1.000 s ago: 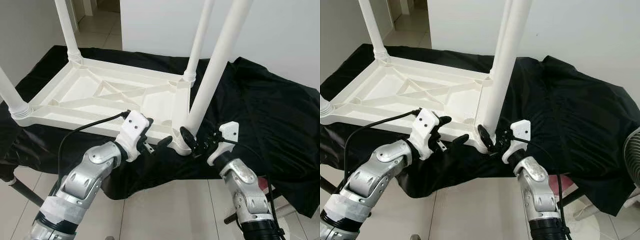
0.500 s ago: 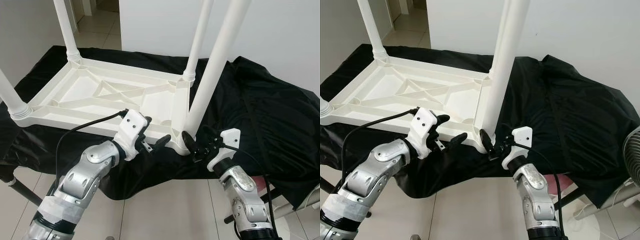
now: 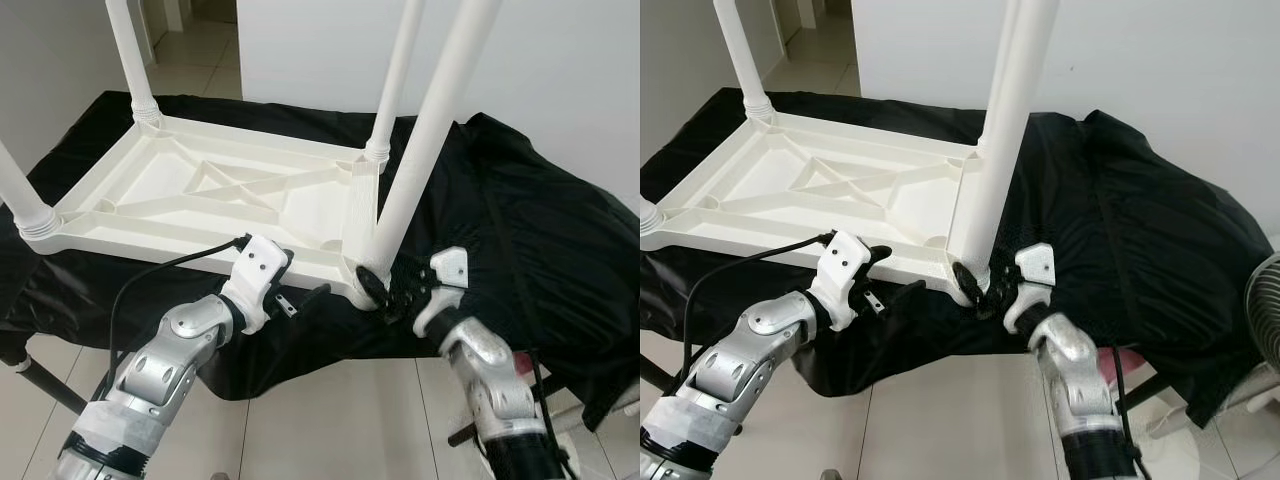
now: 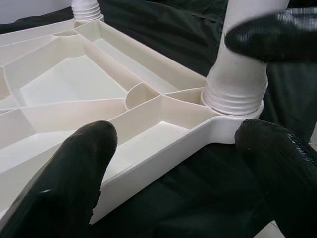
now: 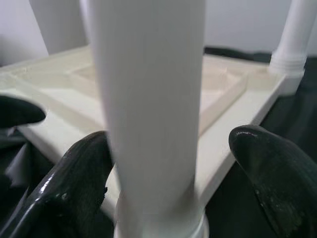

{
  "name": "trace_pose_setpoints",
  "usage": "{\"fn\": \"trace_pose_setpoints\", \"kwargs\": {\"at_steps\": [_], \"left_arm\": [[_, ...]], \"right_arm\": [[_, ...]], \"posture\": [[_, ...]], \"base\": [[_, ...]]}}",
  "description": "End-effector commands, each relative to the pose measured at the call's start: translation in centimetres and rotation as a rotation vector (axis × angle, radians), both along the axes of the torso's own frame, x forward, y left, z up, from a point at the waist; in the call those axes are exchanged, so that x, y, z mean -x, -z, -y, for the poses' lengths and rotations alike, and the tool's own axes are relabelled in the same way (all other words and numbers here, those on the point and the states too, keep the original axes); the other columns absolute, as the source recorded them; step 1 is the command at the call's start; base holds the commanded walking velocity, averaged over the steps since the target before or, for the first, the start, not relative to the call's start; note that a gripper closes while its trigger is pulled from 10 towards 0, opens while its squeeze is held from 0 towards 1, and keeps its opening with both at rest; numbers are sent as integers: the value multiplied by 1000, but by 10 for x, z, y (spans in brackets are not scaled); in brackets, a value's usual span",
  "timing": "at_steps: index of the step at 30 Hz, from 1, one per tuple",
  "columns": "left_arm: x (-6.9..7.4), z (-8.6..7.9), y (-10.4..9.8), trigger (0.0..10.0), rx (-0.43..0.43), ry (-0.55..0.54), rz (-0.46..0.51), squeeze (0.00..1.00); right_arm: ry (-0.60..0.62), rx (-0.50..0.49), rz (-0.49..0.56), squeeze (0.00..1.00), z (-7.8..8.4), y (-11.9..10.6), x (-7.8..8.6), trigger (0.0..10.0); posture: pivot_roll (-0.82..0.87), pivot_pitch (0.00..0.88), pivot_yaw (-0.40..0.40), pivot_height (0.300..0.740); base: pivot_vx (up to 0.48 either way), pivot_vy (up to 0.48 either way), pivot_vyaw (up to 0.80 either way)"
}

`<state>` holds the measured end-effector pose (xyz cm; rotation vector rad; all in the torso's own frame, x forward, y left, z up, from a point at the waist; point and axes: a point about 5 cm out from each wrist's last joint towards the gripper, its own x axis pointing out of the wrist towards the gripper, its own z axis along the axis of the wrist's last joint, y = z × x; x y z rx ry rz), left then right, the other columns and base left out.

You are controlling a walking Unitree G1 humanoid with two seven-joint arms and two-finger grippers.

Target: Building children table

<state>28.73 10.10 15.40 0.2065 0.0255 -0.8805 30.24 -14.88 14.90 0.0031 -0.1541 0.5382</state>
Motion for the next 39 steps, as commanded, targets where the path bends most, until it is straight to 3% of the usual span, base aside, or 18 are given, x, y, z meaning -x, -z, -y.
{"fn": "trace_pose_setpoints", "kwargs": {"at_steps": [1, 6, 12, 20, 21, 22, 24, 25, 36, 37, 39], "left_arm": [[1, 2, 0, 10000, -22, 86, -5, 0], [-1, 0, 4, 10000, -28, 66, -7, 0], [7, 6, 6, 10000, -36, 95, -9, 0], [13, 13, 6, 10000, -44, 133, -14, 0], [15, 17, 6, 10000, -47, 146, -13, 0], [16, 18, 6, 10000, -48, 151, -13, 0], [16, 19, 6, 10000, -49, 155, -12, 0], [16, 19, 7, 10000, -51, 155, -12, 0], [16, 15, 6, 10000, -59, 138, -9, 0], [17, 15, 6, 10000, -60, 138, -10, 0], [17, 16, 7, 10000, -62, 136, -11, 0]], "right_arm": [[11, 1, -20, 0, 4, 6, 0, 10000], [0, 7, -26, 0, 3, 8, -4, 10000], [-155, 46, -43, 0, -11, 12, -10, 10000], [-201, 92, -41, 0, -13, 12, -21, 10000], [-203, 112, -46, 0, -10, 12, -28, 3020], [-199, 117, -51, 0, -8, 13, -30, 1725], [-196, 119, -53, 0, -7, 13, -31, 1725], [-192, 113, -57, 0, -6, 14, -32, 0], [-184, 64, -78, 0, -3, 21, -25, 39], [-175, 53, -74, 0, -4, 21, -24, 10000], [-151, 13, -64, 0, -7, 21, -21, 10000]], "posture": [[-5, 44, -52, 740], [1, 44, -50, 740], [19, 50, -48, 740], [34, 44, -45, 740], [39, 42, -44, 740], [44, 40, -44, 740], [44, 40, -44, 740], [45, 41, -46, 740], [40, 55, -59, 740], [40, 55, -59, 740], [38, 56, -63, 740]], "base": [[0, 0, 0], [0, 0, 0], [0, 0, 0], [0, 0, 0], [0, 0, 0], [0, 0, 0], [0, 0, 0], [0, 0, 0], [0, 0, 0], [0, 0, 0], [0, 0, 0]]}}
